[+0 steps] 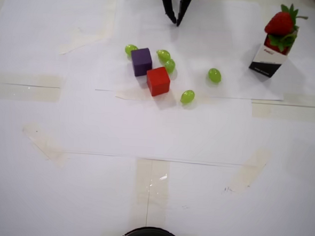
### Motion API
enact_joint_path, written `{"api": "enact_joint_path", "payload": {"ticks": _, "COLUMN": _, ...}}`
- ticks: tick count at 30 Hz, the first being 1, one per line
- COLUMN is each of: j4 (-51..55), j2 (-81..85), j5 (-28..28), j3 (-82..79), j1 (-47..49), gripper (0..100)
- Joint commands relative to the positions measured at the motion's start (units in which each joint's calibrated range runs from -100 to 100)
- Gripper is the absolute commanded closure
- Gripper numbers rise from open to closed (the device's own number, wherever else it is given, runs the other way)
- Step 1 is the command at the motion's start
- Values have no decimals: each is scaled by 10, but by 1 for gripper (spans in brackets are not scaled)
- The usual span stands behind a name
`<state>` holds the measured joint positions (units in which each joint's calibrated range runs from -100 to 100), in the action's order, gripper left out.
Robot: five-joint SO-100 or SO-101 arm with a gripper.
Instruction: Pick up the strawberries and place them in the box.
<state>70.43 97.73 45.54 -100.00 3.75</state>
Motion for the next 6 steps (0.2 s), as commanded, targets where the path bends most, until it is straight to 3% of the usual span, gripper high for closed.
{"api": "enact_joint_path", "payload": {"ticks": 1, "j4": -2, "j2": -1, "j5": -3, "j3": 0, "j1": 17, "gripper": 100}}
{"api": "enact_joint_path", "payload": {"ticks": 6, "j4": -11, "j2": -1, "j5": 0, "j3": 0, "j1": 29, "gripper": 100}}
